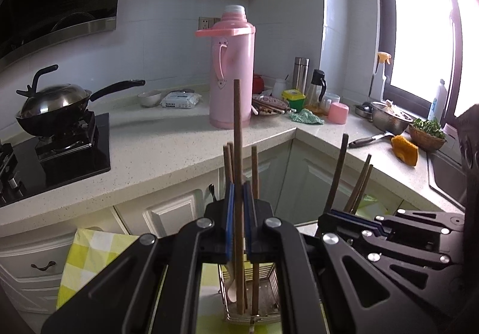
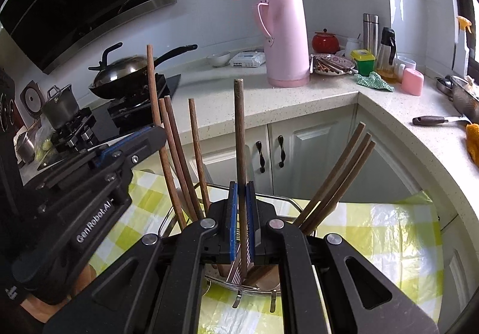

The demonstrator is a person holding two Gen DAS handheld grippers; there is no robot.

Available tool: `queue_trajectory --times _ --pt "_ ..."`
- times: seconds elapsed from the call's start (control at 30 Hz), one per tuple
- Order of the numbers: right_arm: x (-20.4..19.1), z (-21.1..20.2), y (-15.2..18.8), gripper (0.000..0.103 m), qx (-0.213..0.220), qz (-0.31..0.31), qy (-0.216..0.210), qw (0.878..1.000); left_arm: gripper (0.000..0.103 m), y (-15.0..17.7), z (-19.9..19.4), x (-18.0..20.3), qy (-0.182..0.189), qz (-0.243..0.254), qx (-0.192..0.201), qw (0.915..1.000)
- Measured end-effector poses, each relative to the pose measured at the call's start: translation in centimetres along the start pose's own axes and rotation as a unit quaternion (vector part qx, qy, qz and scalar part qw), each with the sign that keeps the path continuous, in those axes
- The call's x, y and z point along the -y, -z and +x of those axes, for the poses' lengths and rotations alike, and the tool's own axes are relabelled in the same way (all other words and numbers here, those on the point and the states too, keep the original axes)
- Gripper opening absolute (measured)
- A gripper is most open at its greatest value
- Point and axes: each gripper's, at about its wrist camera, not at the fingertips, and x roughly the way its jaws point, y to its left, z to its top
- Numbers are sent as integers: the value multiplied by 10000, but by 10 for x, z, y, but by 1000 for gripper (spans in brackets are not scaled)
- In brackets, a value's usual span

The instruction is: Organize utensils

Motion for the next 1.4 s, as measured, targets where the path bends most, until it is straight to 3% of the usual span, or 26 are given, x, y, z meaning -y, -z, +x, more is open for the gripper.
queue_trajectory --times 0.17,0.37,0.43,0.5,0.7,0.8,1.27,1.37,1.4 --pt "0 7 2 7 -11 -2 -10 10000 6 25 20 -5 -36 -26 -284 9996" --pt "5 19 1 7 -119 73 129 9998 8 39 23 -10 -9 -79 -277 9996" --pt "8 23 3 7 -145 120 178 9997 16 41 20 -10 -21 -79 -264 9996" --pt "12 25 4 9 -141 216 157 9995 31 42 17 -12 -51 -95 -232 9997" --pt "26 19 2 23 24 458 218 9987 58 44 6 -17 -123 -146 -95 9998" --pt "29 11 0 23 114 469 224 9986 68 46 -1 -18 -159 -150 -26 9998" --pt "33 -43 17 23 481 513 140 9974 94 52 -29 -14 -152 -158 183 9996" --pt "31 -56 24 35 576 399 356 9969 98 51 -39 -9 -188 -90 251 9995" --pt "30 -61 27 46 641 345 442 9964 98 50 -43 -8 -220 -67 286 9993"
